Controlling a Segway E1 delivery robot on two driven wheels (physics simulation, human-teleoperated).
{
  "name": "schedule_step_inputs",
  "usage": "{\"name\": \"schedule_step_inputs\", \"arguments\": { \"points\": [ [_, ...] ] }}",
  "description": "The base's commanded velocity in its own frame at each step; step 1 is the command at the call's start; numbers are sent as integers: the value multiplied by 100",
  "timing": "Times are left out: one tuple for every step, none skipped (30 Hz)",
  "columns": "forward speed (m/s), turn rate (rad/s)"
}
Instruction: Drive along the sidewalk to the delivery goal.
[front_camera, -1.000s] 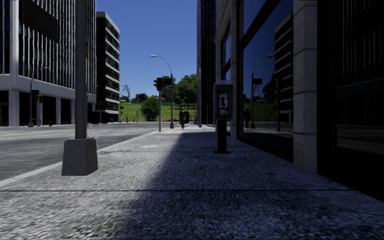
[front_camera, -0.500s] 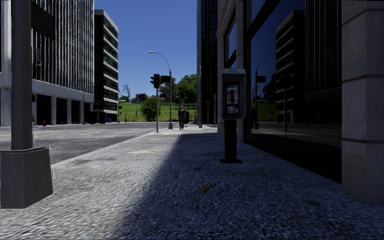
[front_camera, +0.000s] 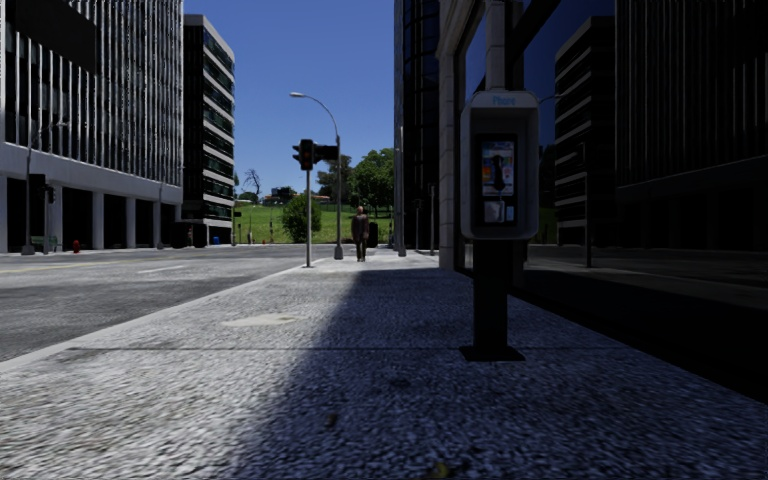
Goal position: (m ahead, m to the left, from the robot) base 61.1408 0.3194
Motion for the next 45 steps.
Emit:
{"name": "schedule_step_inputs", "arguments": {
  "points": [
    [200,0],
    [200,0],
    [200,0],
    [200,0],
    [200,0],
    [200,0],
    [200,0],
    [200,0],
    [200,0],
    [200,0],
    [200,0],
    [200,0],
    [200,0],
    [200,0],
    [200,0],
    [200,0],
    [200,0],
    [200,0],
    [200,0],
    [200,0],
    [200,0],
    [200,0],
    [200,0],
    [200,0],
    [200,0],
    [200,0],
    [200,0],
    [200,0],
    [200,0],
    [200,0],
    [200,0],
    [200,0],
    [200,0],
    [200,0],
    [200,0],
    [200,0],
    [200,0],
    [200,0],
    [200,-3],
    [200,-3],
    [200,-12],
    [200,-19],
    [200,-28],
    [200,-35],
    [200,-35]
  ]
}}
